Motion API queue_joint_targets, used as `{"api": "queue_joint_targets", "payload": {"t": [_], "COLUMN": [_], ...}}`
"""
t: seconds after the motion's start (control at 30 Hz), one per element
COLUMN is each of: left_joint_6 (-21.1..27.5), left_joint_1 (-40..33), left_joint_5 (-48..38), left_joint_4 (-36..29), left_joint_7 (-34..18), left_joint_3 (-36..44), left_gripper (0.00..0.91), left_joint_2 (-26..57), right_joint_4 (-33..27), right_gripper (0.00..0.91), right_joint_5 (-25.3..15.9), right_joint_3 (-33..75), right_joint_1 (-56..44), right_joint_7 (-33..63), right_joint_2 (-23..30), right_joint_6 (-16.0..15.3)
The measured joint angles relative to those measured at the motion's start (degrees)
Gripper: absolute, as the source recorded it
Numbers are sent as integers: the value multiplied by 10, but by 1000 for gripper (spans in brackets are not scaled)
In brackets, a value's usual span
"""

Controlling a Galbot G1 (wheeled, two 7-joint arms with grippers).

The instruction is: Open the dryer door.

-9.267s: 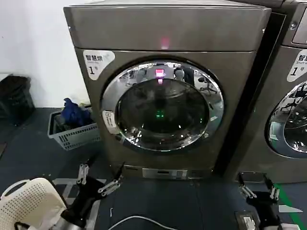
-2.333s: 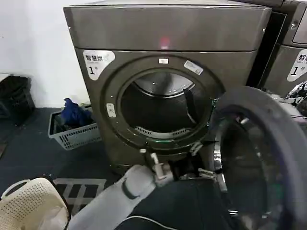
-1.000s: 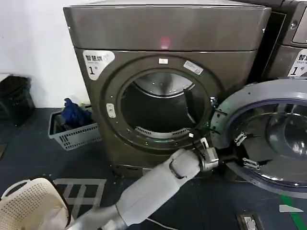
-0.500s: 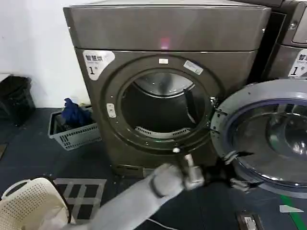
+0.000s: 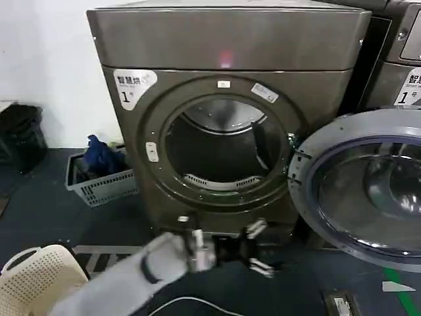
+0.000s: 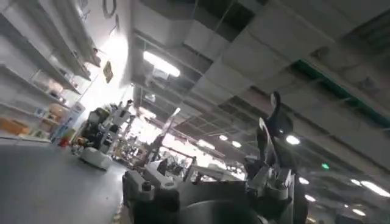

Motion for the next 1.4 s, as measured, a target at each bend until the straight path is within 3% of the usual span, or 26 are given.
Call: {"api": "queue_joint_targets", "payload": {"t": [0.37,0.77,0.87,1.27,1.4], "left_joint_6": [-163,-367,-376,-375,-375], "left_joint_1": [72,133,135,156,157], "left_joint_5": [265,542,607,875,924], "left_joint_4": [10,73,102,183,197], "left_joint_7": [-32,19,10,-152,-161], "left_joint_3": [-117,-272,-294,-293,-278], "left_gripper": [907,907,907,907,907], "left_joint_2": [193,304,321,417,438], "right_joint_4": [-2,-11,-13,-19,-29], "right_gripper": [907,907,907,907,907], "right_joint_5": [13,33,34,31,30], "right_joint_3": [-22,-50,-50,-50,-54], "right_joint_1": [15,31,32,36,38], "right_joint_7": [-18,-39,-41,-43,-44], "right_joint_2": [-9,-15,-17,-25,-28], "right_joint_6": [11,20,20,18,19]}}
